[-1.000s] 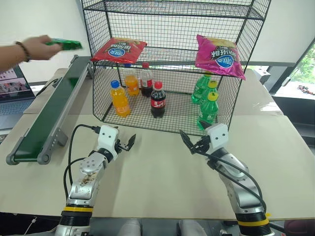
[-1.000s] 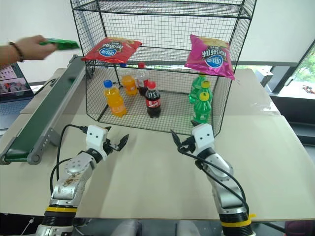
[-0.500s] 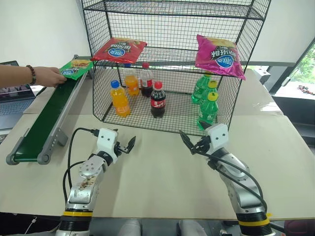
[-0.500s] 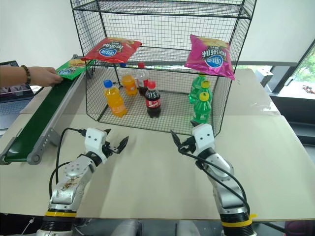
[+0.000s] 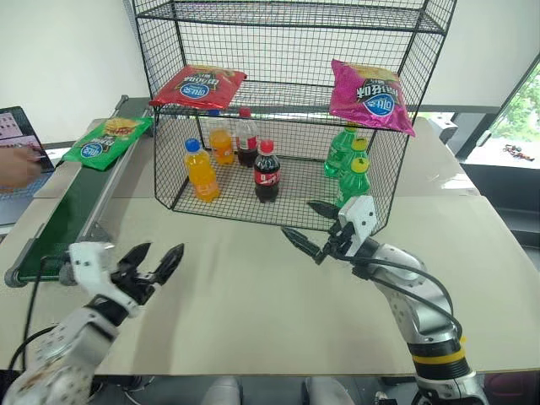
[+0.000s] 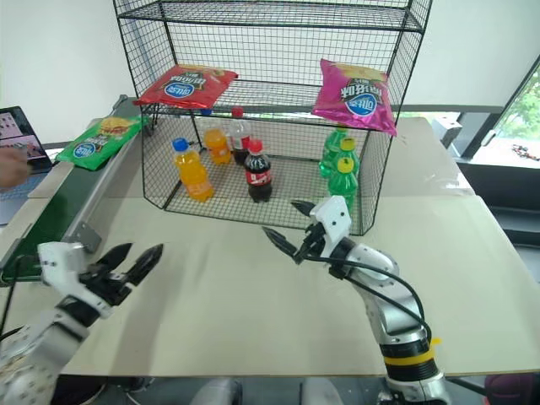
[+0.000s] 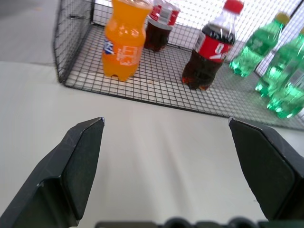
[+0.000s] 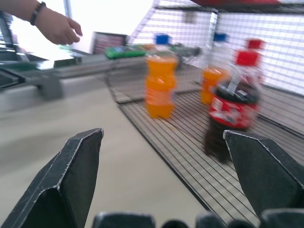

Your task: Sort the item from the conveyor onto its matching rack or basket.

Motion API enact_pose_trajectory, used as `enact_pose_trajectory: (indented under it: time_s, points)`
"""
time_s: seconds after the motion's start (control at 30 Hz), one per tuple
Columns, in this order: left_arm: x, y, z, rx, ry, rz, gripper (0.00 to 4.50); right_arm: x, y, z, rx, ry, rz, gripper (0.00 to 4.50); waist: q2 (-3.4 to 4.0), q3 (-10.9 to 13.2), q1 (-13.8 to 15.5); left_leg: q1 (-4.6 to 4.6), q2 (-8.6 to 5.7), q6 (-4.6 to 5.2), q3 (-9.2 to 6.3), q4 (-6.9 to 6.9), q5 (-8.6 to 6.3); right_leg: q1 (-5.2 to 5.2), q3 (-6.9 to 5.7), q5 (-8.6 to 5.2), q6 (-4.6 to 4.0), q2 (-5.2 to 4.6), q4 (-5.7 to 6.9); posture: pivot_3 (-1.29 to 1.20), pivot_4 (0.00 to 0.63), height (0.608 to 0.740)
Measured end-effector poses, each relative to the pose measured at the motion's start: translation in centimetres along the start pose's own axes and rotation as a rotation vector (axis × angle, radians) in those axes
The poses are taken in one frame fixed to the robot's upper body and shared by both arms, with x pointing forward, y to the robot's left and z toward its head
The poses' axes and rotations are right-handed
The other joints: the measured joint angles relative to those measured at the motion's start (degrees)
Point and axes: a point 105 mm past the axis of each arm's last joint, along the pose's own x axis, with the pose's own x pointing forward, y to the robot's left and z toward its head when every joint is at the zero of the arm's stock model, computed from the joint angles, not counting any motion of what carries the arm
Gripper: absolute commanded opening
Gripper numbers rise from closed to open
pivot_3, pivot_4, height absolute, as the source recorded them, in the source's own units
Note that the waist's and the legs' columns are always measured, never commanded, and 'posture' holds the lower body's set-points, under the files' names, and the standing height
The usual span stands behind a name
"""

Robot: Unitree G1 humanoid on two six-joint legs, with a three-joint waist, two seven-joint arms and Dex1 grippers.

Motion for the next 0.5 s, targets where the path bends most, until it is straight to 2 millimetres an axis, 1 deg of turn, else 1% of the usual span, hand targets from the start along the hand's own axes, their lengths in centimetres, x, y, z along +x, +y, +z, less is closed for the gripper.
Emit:
enact_pose_trajectory:
  time_s: [0.07,0.1,0.17,0.2,0.23,0.3,0.33,0.37,0.4,0.43,0.47,0.5]
  points:
    - [-1.9,0.9,0.9,-0.122,-0.045,0.052,4.47,0.5,1.1,1.1,0.016,-0.043,0.111,4.5,-0.01,0.0,-0.4,0.01,0.01,0.09,0.0,0.01,-0.06,0.0,0.01,0.0,-0.02,-0.01,-0.02,0.0,0.15,0.738]
    - [-3.4,1.5,1.8,-0.217,-0.097,0.086,4.47,1.1,1.9,2.1,0.013,-0.072,0.206,4.5,-0.04,0.0,-0.6,0.01,0.04,0.1,0.0,0.01,-0.06,-0.03,0.01,0.0,-0.03,0.0,-0.02,0.0,0.15,0.738]
    - [-4.6,2.0,2.7,-0.275,-0.146,0.115,4.47,1.5,2.6,3.0,0.005,-0.103,0.283,4.5,-0.02,0.0,-0.4,0.05,0.03,0.11,-0.01,0.01,-0.07,-0.02,0.0,0.0,-0.05,-0.01,-0.01,0.0,0.15,0.738]
    - [-5.8,2.7,3.9,-0.33,-0.212,0.149,4.47,1.9,3.2,3.8,-0.001,-0.125,0.362,4.5,-0.02,0.0,0.0,0.06,0.01,0.11,-0.02,0.01,-0.07,0.01,-0.03,-0.02,-0.07,-0.02,-0.04,0.0,0.15,0.738]
    - [-6.9,3.3,4.6,-0.381,-0.259,0.179,4.47,2.2,3.8,4.0,0.006,-0.137,0.421,4.5,-0.04,0.0,0.3,0.09,0.01,0.11,-0.02,0.01,-0.07,0.02,-0.03,-0.03,-0.1,-0.03,-0.05,0.0,0.15,0.738]
    - [-8.4,4.5,5.5,-0.444,-0.332,0.236,4.47,2.4,4.1,4.1,0.015,-0.141,0.478,4.5,-0.03,0.0,0.7,0.1,-0.02,0.1,-0.02,0.05,-0.07,0.01,-0.04,-0.04,-0.11,-0.04,-0.07,0.0,0.15,0.738]
    - [-8.9,5.0,5.8,-0.472,-0.36,0.252,4.47,2.6,4.2,4.0,0.02,-0.142,0.494,4.5,-0.02,0.0,0.9,0.09,-0.03,0.1,-0.01,0.06,-0.07,0.01,-0.04,-0.05,-0.13,-0.04,-0.09,0.0,0.15,0.738]
    - [-10.1,5.9,6.1,-0.518,-0.413,0.291,4.47,2.8,4.3,4.0,0.029,-0.146,0.521,4.5,-0.02,0.0,1.0,0.08,-0.03,0.1,0.02,0.06,-0.08,0.01,-0.03,-0.06,-0.15,-0.04,-0.12,0.0,0.15,0.738]
    - [-11.8,7.5,6.1,-0.579,-0.478,0.358,4.47,3.0,4.6,4.1,0.039,-0.158,0.559,4.5,-0.02,0.0,1.1,0.07,-0.02,0.09,0.02,0.06,-0.08,0.0,-0.03,-0.08,-0.18,-0.03,-0.12,0.0,0.15,0.738]
    - [-12.7,8.5,5.9,-0.611,-0.51,0.397,4.47,3.1,4.7,4.3,0.039,-0.165,0.582,4.5,-0.02,0.0,1.1,0.06,-0.03,0.09,0.02,0.06,-0.08,-0.02,-0.04,-0.09,-0.19,-0.02,-0.11,0.0,0.15,0.738]
    - [-13.5,9.4,5.6,-0.638,-0.532,0.427,4.47,3.2,4.9,4.4,0.033,-0.176,0.604,4.5,-0.02,0.0,1.3,0.05,-0.02,0.09,0.01,0.06,-0.08,-0.06,-0.05,-0.1,-0.2,-0.01,-0.11,0.0,0.15,0.738]
    - [-13.7,9.6,5.5,-0.646,-0.538,0.435,4.47,3.2,5.0,4.5,0.033,-0.18,0.61,4.5,-0.01,0.0,1.3,0.05,-0.02,0.09,0.0,0.06,-0.08,-0.07,-0.06,-0.1,-0.2,0.0,-0.11,0.0,0.15,0.738]
